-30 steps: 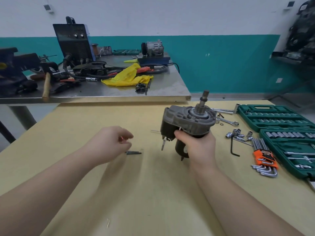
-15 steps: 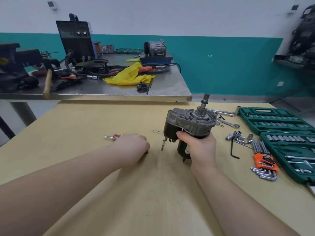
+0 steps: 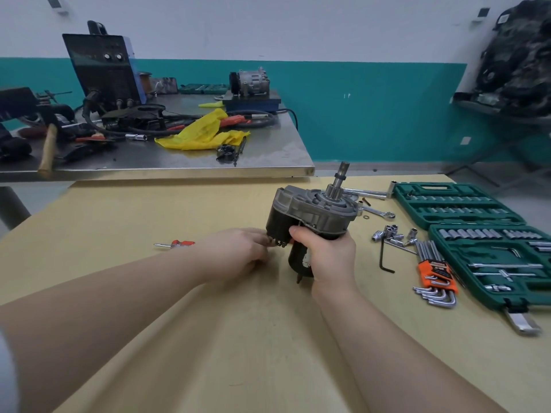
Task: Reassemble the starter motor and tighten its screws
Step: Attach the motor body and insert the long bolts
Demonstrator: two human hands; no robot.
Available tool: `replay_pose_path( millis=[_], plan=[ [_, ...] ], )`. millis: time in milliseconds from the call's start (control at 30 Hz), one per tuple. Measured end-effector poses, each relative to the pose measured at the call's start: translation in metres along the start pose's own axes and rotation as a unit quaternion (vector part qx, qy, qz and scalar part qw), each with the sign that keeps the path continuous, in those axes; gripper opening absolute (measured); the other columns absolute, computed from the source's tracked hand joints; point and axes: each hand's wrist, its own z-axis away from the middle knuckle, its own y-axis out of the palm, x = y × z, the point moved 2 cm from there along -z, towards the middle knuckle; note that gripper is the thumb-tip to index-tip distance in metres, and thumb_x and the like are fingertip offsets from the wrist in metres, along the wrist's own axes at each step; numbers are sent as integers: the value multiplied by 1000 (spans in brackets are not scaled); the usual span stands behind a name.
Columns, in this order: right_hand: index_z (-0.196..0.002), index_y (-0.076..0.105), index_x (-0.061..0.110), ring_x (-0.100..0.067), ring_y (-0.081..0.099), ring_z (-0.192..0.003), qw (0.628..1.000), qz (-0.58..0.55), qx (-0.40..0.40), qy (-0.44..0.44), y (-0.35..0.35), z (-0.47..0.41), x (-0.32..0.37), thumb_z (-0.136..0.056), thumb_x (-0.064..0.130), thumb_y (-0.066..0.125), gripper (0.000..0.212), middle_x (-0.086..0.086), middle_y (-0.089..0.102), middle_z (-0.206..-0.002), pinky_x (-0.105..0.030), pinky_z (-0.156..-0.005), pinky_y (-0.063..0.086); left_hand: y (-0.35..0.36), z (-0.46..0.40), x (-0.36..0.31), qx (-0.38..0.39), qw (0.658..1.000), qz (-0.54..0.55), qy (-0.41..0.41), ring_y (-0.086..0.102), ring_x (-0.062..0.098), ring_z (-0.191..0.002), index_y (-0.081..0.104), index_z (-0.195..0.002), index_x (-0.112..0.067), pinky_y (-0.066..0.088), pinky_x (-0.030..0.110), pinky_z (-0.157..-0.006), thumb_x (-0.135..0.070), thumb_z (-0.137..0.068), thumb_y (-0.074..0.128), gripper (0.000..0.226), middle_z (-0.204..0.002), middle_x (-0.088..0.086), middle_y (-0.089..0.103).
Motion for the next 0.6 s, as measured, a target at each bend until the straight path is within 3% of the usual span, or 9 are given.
replay_pose_path(
  millis=[67, 133, 267, 367, 433, 600],
  plan=[
    [-113, 75, 17, -8, 77, -88, 1000, 0, 6, -6, 1, 1, 0, -70, -1, 92, 50, 4, 82, -99, -23, -70, 58, 3, -5, -3, 35, 999, -2, -18, 60, 28, -128, 63, -145, -19, 48, 33, -100, -13, -106, 52, 40, -138, 3, 64],
    [-111, 77, 17, -7, 77, -88, 1000, -3, 21, -12, 2, 3, 0, -64, 3, 94, 52, 5, 82, -98, -18, -65, 57, 4, -7, -5, 43, 998, -17, -38, 64, 29, -116, 59, -145, -23, 52, 37, -93, -17, -108, 50, 39, -129, 2, 65],
    [-102, 79, 20, -3, 76, -81, 998, -3, 55, -28, 5, 7, -2, -57, 11, 90, 47, 5, 82, -93, -13, -61, 54, 5, 2, -4, 31, 997, -52, -46, 64, 27, -115, 59, -144, -27, 52, 35, -85, -15, -105, 52, 41, -128, 1, 65],
    [-94, 82, 31, -4, 77, -84, 994, 7, 94, -54, 9, 14, -5, -61, 7, 89, 42, 5, 82, -94, -14, -64, 55, 10, 17, 0, 36, 995, -73, -50, 61, 24, -127, 58, -148, -28, 53, 37, -98, -14, -105, 51, 46, -138, -2, 65],
    [-97, 81, 27, -6, 77, -87, 990, 10, 118, -71, 11, 18, -6, -63, 3, 88, 42, 4, 82, -97, -16, -67, 56, 13, 30, 8, 41, 993, -76, -82, 59, 21, -133, 57, -148, -29, 51, 37, -105, -15, -105, 49, 46, -146, -5, 63],
    [-105, 79, 20, -8, 69, -69, 982, 16, 176, -64, 18, 30, -10, -73, -12, 87, 46, 0, 79, -87, -20, -57, 55, 16, 58, 32, 27, 975, -92, -203, 58, 18, -131, 60, -143, -38, 51, 35, -103, -25, -110, 44, 39, -141, -11, 64]
  ],
)
